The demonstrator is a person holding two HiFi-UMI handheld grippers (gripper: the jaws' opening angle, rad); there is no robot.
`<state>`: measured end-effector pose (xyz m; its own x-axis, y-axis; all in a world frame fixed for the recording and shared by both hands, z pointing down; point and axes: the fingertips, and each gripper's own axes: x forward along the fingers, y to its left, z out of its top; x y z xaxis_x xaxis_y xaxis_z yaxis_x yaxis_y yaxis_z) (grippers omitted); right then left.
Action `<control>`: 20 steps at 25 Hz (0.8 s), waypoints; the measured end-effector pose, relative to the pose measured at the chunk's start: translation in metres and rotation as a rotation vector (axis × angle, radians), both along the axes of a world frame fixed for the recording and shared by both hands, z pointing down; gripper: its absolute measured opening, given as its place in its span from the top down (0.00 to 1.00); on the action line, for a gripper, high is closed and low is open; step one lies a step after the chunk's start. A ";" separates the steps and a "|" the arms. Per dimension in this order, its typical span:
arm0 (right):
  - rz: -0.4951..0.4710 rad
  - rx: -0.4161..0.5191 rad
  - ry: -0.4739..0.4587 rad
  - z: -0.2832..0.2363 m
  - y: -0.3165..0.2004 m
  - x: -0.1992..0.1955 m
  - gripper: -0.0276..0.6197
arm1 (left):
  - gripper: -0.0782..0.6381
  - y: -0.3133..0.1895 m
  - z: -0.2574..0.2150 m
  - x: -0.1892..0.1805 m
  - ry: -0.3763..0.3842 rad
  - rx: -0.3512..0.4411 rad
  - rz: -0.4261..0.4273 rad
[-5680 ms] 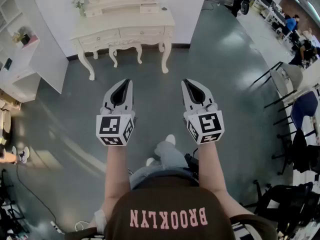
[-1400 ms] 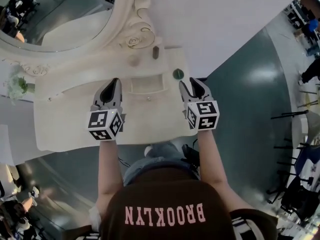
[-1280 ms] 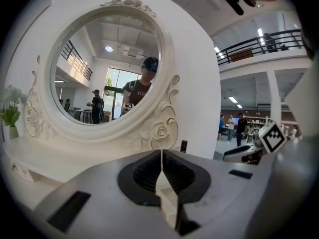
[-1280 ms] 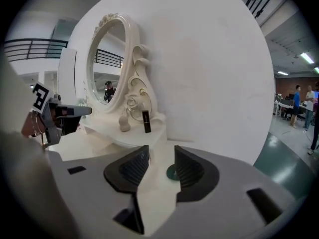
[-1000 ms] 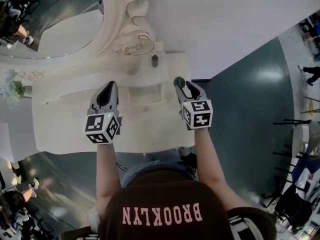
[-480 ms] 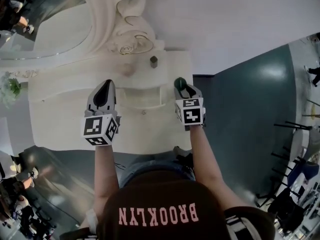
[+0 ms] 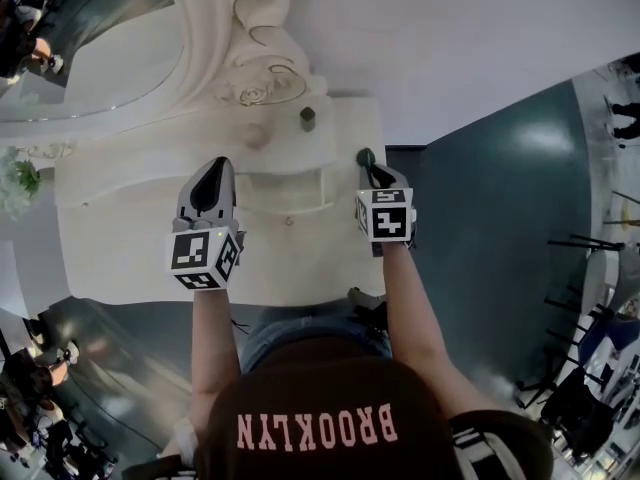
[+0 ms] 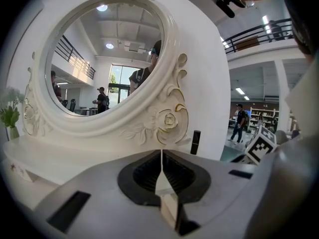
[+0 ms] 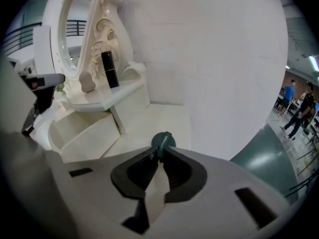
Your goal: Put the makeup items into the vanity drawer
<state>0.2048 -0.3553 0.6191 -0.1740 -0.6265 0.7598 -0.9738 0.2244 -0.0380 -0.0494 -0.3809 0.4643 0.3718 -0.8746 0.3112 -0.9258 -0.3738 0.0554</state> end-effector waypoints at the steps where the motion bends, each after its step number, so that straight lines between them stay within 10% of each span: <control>1: 0.013 0.009 0.001 -0.004 0.001 0.001 0.92 | 0.88 0.002 -0.001 -0.001 0.003 0.002 0.006; 20: 0.133 0.339 0.017 -0.144 0.021 -0.013 0.91 | 0.88 0.017 -0.083 -0.024 0.069 0.155 0.091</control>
<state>0.1919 -0.3346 0.4754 -0.0632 -0.8595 0.5073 -0.9951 0.0929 0.0333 -0.0735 -0.3642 0.3810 0.4671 -0.8720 0.1464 -0.8839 -0.4646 0.0528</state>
